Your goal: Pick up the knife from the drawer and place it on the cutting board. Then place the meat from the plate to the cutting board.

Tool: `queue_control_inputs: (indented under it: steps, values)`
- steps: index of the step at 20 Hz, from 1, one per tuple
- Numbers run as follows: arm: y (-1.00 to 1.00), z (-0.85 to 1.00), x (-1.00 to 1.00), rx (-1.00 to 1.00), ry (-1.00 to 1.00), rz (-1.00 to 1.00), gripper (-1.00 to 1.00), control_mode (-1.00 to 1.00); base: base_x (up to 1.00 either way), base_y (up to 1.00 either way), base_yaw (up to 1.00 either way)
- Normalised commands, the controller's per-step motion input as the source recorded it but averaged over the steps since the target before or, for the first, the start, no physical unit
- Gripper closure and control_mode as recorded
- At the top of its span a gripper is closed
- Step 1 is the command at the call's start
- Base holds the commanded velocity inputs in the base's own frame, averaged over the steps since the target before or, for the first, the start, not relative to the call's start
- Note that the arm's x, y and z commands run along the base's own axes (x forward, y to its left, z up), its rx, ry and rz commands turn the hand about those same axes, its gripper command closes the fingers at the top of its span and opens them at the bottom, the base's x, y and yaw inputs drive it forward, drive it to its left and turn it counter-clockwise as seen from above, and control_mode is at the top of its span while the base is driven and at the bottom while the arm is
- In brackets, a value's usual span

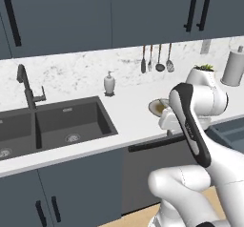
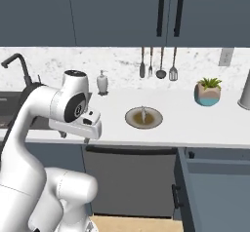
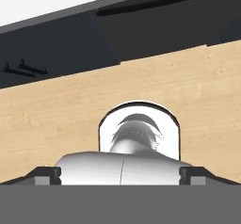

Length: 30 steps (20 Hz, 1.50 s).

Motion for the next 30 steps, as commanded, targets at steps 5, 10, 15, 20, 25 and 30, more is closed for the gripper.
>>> queue_control_inputs:
  steps: [5,10,15,20,25,30]
  values:
    - [-0.13,0.00,0.74,0.00,-0.01,-0.04,-1.00,-1.00,0.00,0.00,0.00]
    - [-0.47,-0.02,0.92,0.00,-0.03,-0.05,-1.00,-1.00,0.00,0.00,0.00]
    - [-0.65,0.00,0.92,0.00,-0.03,-0.01,-1.00,-1.00,0.00,0.00,0.00]
    - [-0.64,-0.02,0.82,0.00,0.00,0.02,-1.00,-1.00,0.00,0.00,0.00]
    - [-0.53,-0.44,0.72,0.00,0.00,0.07,-1.00,-1.00,0.00,0.00,0.00]
    - [-0.22,-0.54,0.86,0.00,0.00,0.12,-1.00,-1.00,0.00,0.00,0.00]
